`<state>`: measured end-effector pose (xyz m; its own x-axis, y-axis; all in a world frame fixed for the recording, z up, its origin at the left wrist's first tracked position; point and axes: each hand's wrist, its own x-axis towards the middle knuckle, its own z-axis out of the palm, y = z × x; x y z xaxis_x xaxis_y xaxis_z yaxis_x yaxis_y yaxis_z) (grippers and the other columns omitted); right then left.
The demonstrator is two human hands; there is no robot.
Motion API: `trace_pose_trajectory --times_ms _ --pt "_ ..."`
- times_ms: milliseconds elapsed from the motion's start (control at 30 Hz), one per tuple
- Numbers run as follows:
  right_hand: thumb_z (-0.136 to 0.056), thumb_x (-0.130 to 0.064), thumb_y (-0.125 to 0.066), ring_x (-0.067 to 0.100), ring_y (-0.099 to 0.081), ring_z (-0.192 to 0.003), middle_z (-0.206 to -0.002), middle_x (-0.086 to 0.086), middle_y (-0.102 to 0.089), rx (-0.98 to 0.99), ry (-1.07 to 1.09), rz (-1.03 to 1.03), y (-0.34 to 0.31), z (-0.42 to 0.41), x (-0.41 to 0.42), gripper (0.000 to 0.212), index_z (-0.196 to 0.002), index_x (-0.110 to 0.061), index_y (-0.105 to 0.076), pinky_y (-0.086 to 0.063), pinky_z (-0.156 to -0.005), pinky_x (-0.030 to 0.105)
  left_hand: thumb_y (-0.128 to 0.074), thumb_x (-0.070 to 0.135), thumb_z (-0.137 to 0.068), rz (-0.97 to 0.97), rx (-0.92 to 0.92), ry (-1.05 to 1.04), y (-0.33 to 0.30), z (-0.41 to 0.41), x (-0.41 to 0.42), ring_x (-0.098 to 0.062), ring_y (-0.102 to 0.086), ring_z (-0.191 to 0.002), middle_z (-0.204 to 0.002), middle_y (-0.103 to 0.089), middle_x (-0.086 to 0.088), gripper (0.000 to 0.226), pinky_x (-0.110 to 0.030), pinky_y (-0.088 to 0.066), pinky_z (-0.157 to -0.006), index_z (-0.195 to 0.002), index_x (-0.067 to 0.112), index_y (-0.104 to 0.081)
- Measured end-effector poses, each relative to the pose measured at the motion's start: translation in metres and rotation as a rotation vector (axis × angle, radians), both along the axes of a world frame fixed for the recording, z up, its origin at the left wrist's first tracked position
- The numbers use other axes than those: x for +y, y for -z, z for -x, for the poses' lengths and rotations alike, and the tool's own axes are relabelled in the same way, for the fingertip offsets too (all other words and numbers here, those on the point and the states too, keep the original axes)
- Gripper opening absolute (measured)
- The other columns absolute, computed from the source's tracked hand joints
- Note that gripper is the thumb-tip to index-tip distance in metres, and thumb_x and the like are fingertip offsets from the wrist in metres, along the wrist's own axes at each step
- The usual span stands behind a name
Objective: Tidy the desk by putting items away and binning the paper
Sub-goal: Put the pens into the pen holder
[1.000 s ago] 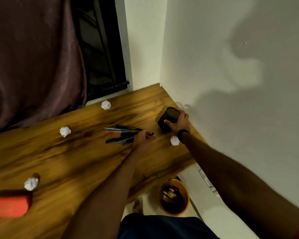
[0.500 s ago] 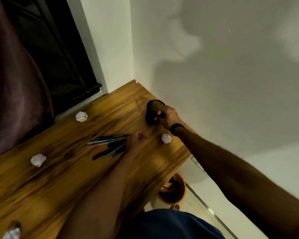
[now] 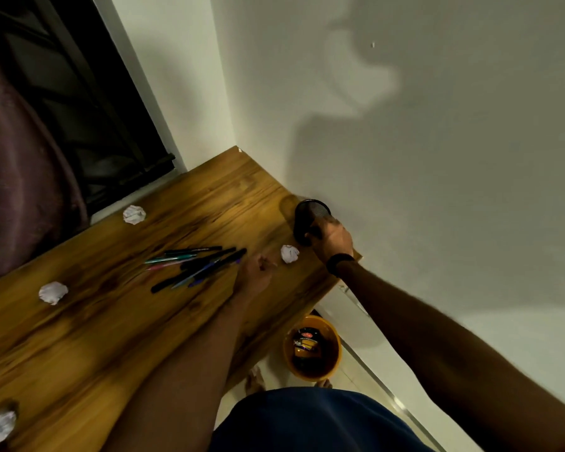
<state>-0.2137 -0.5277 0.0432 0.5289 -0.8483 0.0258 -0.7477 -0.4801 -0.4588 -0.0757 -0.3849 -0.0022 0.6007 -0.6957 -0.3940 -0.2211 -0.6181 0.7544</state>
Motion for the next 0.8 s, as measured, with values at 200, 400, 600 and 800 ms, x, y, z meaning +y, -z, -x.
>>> trace_pose_trajectory --times_ms 200,400,600,800 --pt "-0.088 -0.043 -0.06 0.027 -0.059 -0.092 -0.117 0.011 -0.055 -0.129 -0.083 0.163 0.004 -0.004 0.012 0.041 -0.114 -0.012 -0.055 -0.053 -0.068 0.036 -0.06 0.024 -0.086 -0.046 -0.066 -0.139 -0.001 0.008 0.023 -0.021 -0.062 -0.095 -0.097 -0.066 0.0 0.009 -0.031 -0.048 -0.077 -0.079 0.03 -0.057" --pt "-0.087 -0.026 -0.061 0.03 -0.056 -0.095 -0.104 0.011 -0.061 -0.24 -0.521 0.044 0.013 -0.069 0.069 0.021 -0.103 -0.012 -0.065 -0.05 -0.079 0.044 -0.049 0.035 -0.093 -0.227 -0.239 -0.358 0.006 -0.008 0.085 -0.027 -0.053 -0.12 -0.129 -0.057 -0.005 0.034 -0.042 -0.043 -0.103 -0.122 0.02 -0.057" --pt "-0.091 -0.02 -0.059 0.032 -0.048 -0.12 -0.128 0.014 -0.056 0.026 -0.752 -0.094 0.029 -0.112 0.099 0.032 -0.122 -0.012 -0.062 -0.042 -0.096 0.038 -0.047 0.029 -0.093 -0.265 -0.292 -0.525 -0.006 -0.044 0.121 -0.03 -0.058 -0.111 -0.119 -0.062 -0.007 0.02 -0.039 -0.049 -0.089 -0.105 0.024 -0.061" --pt "-0.093 -0.024 -0.054 0.032 -0.045 -0.125 -0.132 0.009 -0.054 0.196 -0.79 0.004 0.049 -0.147 0.12 0.032 -0.124 -0.02 -0.061 -0.045 -0.097 0.044 -0.061 0.037 -0.081 -0.178 -0.348 -0.406 0.002 -0.094 0.131 -0.016 -0.066 -0.091 -0.112 -0.063 0.006 0.02 -0.038 -0.06 -0.073 -0.101 0.035 -0.058"
